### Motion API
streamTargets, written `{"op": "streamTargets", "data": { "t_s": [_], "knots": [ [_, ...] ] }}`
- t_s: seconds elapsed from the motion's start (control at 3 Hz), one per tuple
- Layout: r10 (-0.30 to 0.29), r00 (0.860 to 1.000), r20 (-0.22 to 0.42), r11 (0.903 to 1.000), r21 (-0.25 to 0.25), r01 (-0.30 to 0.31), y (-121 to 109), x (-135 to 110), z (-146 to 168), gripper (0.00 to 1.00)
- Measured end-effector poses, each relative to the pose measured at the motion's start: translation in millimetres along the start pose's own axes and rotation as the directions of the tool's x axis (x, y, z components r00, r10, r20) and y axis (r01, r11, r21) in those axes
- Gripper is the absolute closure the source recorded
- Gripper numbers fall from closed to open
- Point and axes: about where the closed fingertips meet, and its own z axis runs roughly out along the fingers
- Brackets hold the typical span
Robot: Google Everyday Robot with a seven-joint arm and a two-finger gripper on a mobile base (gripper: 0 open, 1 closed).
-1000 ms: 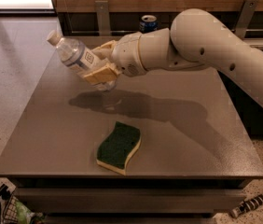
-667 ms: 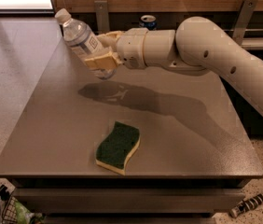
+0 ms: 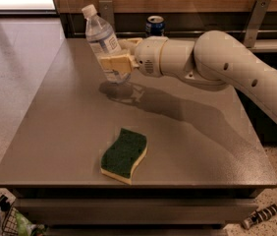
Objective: Place blue plastic bottle upright
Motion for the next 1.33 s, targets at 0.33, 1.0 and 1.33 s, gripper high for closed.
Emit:
{"op": "streamTargets", "data": {
  "t_s": [0.33, 1.0, 1.33],
  "knots": [
    [0.071, 0.997, 0.009, 0.9974, 0.002, -0.071, -4, 18, -4, 1.0],
    [0.049, 0.999, 0.002, 0.9987, -0.012, -0.049, -2, 56, -3, 1.0],
    [0.049, 0.999, 0.002, 0.9987, -0.012, -0.049, -2, 54, -3, 1.0]
  ]
}}
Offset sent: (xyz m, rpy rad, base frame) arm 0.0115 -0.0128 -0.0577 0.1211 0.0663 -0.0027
